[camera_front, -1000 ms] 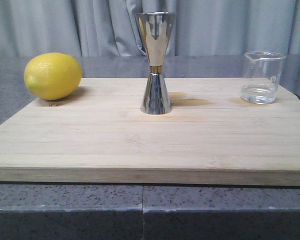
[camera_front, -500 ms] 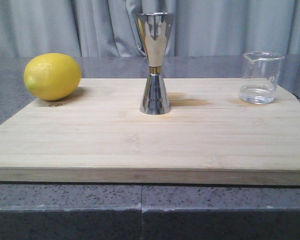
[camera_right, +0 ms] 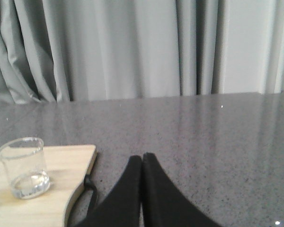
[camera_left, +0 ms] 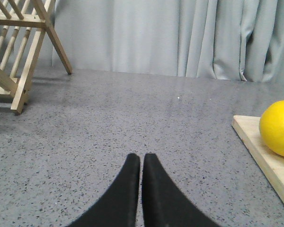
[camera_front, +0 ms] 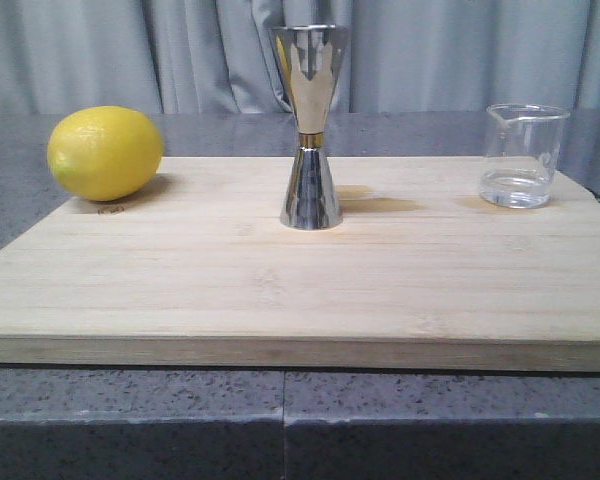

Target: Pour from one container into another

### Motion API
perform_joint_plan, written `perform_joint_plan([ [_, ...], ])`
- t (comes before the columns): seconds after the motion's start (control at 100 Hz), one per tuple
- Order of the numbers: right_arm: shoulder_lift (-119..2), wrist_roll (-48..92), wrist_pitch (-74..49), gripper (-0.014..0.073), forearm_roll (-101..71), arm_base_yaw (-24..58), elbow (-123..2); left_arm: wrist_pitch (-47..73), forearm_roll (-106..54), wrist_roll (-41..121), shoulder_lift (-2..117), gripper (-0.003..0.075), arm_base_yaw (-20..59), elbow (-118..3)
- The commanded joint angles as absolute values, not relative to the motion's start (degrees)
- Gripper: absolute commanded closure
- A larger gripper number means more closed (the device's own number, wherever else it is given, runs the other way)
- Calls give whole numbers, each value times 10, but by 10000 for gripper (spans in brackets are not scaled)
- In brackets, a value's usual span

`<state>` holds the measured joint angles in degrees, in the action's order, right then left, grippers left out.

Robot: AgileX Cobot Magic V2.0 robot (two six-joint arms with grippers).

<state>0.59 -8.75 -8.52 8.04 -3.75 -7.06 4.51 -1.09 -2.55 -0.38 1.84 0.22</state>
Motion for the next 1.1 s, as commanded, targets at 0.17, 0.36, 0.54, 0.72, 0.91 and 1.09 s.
perform_joint_plan([
  [0.17, 15, -21, 80, 665, 18, -42, -4, 0, -14, -24, -16, 739, 21, 18],
  [0.36, 15, 4, 94, 665, -33, -43, 12, 0, -14, -24, -16, 739, 21, 18],
  [0.54, 15, 58, 90, 665, -79, -43, 12, 0, -14, -24, -16, 739, 21, 18],
  [0.72, 15, 58, 52, 665, -70, -43, 12, 0, -14, -24, -16, 739, 21, 18],
  [0.91, 15, 58, 21, 665, -67, -43, 12, 0, -14, -24, -16, 739, 21, 18],
  [1.09, 15, 58, 21, 665, -61, -43, 12, 0, -14, -24, -16, 739, 21, 18],
])
